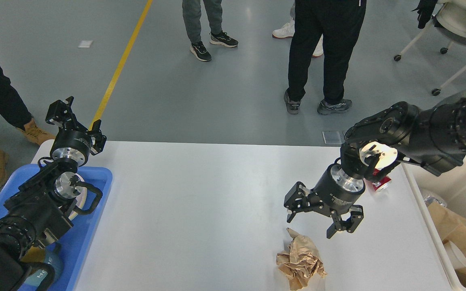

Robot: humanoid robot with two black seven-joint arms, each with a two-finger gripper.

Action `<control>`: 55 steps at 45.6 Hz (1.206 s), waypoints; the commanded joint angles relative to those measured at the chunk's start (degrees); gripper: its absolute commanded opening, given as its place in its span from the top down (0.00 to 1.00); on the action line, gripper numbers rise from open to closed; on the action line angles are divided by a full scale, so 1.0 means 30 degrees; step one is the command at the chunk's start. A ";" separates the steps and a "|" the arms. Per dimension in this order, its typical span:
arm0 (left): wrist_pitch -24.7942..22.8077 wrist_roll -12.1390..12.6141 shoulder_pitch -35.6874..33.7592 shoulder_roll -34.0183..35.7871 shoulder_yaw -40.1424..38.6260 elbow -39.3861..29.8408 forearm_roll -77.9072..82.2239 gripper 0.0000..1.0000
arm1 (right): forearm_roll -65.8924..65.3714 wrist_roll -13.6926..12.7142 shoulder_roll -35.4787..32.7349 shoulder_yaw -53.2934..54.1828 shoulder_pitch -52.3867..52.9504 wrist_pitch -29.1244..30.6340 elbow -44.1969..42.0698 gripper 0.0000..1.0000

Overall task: Tidy desktop
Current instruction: 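Move the right gripper to the crumpled brown paper and grasp it, then lift the crumpled paper with the right gripper and drop it into the bin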

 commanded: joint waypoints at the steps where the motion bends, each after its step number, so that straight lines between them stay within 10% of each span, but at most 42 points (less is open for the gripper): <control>1: 0.0000 -0.0001 0.0000 0.0001 0.0000 0.0000 0.0001 0.04 | -0.0354 -0.0003 0.0127 0.0496 -0.1428 -0.1320 -0.0089 0.00; 35: 0.0000 -0.0001 0.0000 0.0001 0.0000 0.0000 0.0001 0.04 | -0.0969 -0.0003 0.0859 0.1522 -0.6704 -0.2406 -0.3371 0.03; 41: 0.0000 -0.0001 0.0000 0.0001 0.0000 0.0000 0.0001 0.04 | -0.0969 -0.0003 0.0946 0.1551 -0.6791 -0.3254 -0.3254 0.30; 48: 0.0000 0.0028 0.0000 0.0001 0.0000 0.0000 0.0001 0.04 | -0.0999 -0.0003 0.1533 0.1551 -0.6909 -0.3784 -0.3108 0.99; 55: 0.0000 -0.0001 0.0000 0.0001 0.0000 0.0000 0.0001 0.04 | -0.0999 -0.0003 0.1504 0.1551 -0.6587 -0.3783 -0.3049 1.00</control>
